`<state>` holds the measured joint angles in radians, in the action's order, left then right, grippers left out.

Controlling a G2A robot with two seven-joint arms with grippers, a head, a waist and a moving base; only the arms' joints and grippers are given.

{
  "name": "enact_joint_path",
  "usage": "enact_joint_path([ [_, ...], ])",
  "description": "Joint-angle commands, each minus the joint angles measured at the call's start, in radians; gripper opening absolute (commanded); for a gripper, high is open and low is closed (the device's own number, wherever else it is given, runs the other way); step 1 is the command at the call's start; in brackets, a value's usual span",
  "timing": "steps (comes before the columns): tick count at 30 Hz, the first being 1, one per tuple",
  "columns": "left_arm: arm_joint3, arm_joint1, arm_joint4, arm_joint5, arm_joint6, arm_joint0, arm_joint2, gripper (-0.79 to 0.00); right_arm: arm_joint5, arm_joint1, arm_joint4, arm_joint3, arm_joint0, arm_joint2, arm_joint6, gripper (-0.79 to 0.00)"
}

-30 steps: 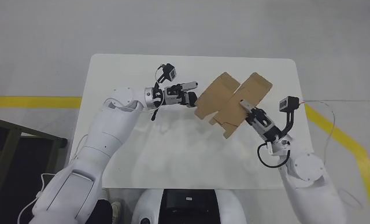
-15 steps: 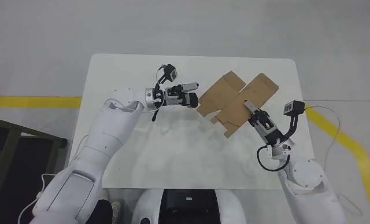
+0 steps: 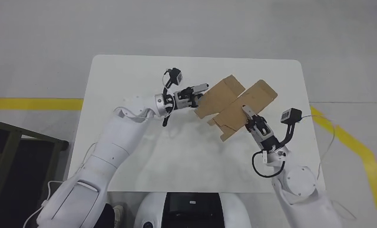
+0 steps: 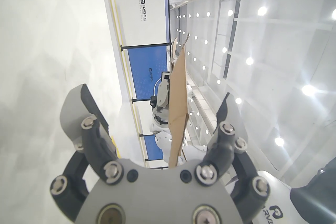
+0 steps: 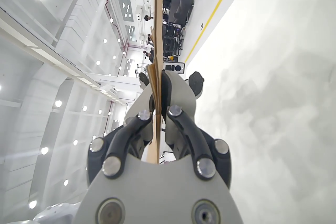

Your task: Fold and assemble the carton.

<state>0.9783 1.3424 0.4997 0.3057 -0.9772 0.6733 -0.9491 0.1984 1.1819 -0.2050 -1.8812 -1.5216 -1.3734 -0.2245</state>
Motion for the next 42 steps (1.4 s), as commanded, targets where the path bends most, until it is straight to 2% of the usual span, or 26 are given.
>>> enact_joint_path([
  [1,0.001,0.005,-0.005,0.003,0.006,-0.004,0.010,0.000,-0.001,0.003,0.002,0.005,0.007,0.014,0.006,-0.785],
  [7,-0.004,0.013,-0.014,0.016,0.016,-0.011,0.017,-0.006,-0.002,0.009,0.012,0.019,0.020,0.036,0.019,-0.785],
  [8,-0.005,0.013,-0.017,0.017,0.018,-0.011,0.017,-0.166,-0.005,0.010,0.013,0.021,0.021,0.038,0.018,-0.785],
  [10,-0.006,0.014,-0.020,0.017,0.017,-0.012,0.015,-0.397,-0.008,0.011,0.014,0.021,0.023,0.039,0.017,-0.785],
  [12,-0.006,0.013,-0.025,0.017,0.018,-0.012,0.012,-0.462,-0.009,0.012,0.018,0.021,0.023,0.038,0.022,-0.785],
  [14,-0.002,0.012,-0.031,0.017,0.017,-0.011,0.007,-0.471,-0.014,0.013,0.031,0.020,0.022,0.033,0.038,-0.785],
  [17,0.007,0.009,-0.042,0.018,0.019,-0.006,-0.004,-0.400,-0.026,0.013,0.050,0.016,0.020,0.028,0.051,-0.785],
  [19,0.016,0.006,-0.048,0.016,0.019,-0.002,-0.013,-0.394,-0.031,0.014,0.057,0.014,0.019,0.026,0.052,-0.785],
  [25,0.042,0.000,-0.069,0.007,0.017,0.011,-0.029,-0.440,-0.046,0.017,0.075,0.007,0.015,0.025,0.068,-0.785],
  [32,0.065,-0.001,-0.082,0.002,0.001,0.023,-0.027,-0.437,-0.065,0.022,0.079,0.006,0.009,0.025,0.098,-0.785],
  [35,0.068,-0.001,-0.082,0.004,-0.007,0.025,-0.030,-0.477,-0.071,0.024,0.082,0.005,0.008,0.023,0.105,-0.785],
  [36,0.069,-0.001,-0.082,0.003,-0.008,0.026,-0.031,-0.539,-0.073,0.024,0.083,0.005,0.007,0.022,0.106,-0.785],
  [38,0.070,-0.001,-0.082,0.003,-0.012,0.026,-0.032,-0.591,-0.074,0.025,0.084,0.004,0.007,0.022,0.106,-0.785],
  [41,0.069,-0.001,-0.078,0.000,-0.016,0.027,-0.033,-0.767,-0.075,0.027,0.085,0.004,0.007,0.022,0.106,-0.785],
  [42,0.070,0.000,-0.076,0.001,-0.019,0.027,-0.033,-0.785,-0.076,0.028,0.084,0.003,0.007,0.024,0.107,-0.785],
])
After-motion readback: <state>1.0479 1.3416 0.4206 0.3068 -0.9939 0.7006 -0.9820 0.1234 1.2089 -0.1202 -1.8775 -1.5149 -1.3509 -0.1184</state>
